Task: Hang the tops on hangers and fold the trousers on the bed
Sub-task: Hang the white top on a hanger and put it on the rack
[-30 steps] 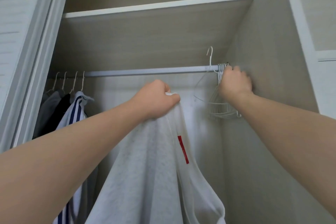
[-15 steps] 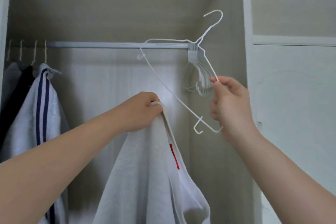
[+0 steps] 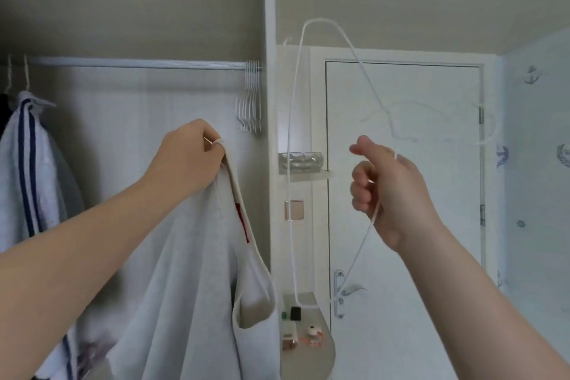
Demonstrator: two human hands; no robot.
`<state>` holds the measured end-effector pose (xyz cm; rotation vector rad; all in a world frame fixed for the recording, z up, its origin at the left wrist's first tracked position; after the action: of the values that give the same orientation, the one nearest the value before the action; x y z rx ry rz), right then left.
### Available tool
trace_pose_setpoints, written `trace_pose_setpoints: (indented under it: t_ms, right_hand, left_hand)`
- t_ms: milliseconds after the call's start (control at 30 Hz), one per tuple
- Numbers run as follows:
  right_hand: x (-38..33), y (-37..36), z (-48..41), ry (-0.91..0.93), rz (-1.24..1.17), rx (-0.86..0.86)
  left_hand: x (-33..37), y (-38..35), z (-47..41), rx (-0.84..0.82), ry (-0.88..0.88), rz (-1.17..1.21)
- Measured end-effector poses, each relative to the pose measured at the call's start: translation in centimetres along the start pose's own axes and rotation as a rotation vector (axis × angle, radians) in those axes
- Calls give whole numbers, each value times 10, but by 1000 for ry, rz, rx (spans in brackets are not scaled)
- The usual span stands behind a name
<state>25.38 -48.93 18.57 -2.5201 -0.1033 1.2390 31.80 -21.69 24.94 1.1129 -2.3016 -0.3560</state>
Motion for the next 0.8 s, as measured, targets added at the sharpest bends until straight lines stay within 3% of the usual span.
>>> trace_pose_setpoints:
  t_ms: [133,367,533,600,800]
  right_hand:
    - [-3,74,44,-49,55,-69]
    - [-21,196,165,-71,264,-60]
    - [-35,269,253,-173,250,-45]
    - [-33,287,292,-246,222,-84]
    - [-17,328,390,-429,384,-57]
  left_hand:
    - [36,-17,50,-7,164,86]
    - [109,-86,153,-235,387,308]
    - [142,-154,228,-588,485,315]
    - [152,-180,264,-723,475,292]
    - [184,-216,364,-864,324,257]
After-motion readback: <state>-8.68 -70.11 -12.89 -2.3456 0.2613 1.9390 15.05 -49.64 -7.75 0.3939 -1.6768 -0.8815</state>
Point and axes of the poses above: each hand's wrist, its own z-axis away from the middle knuckle, its own y-axis out of the back of the hand, x = y × z, the point moved 6 cm from there along -z, towards the middle knuckle, and after that the axes turned 3 degrees about -x, right-handed, at the moved point
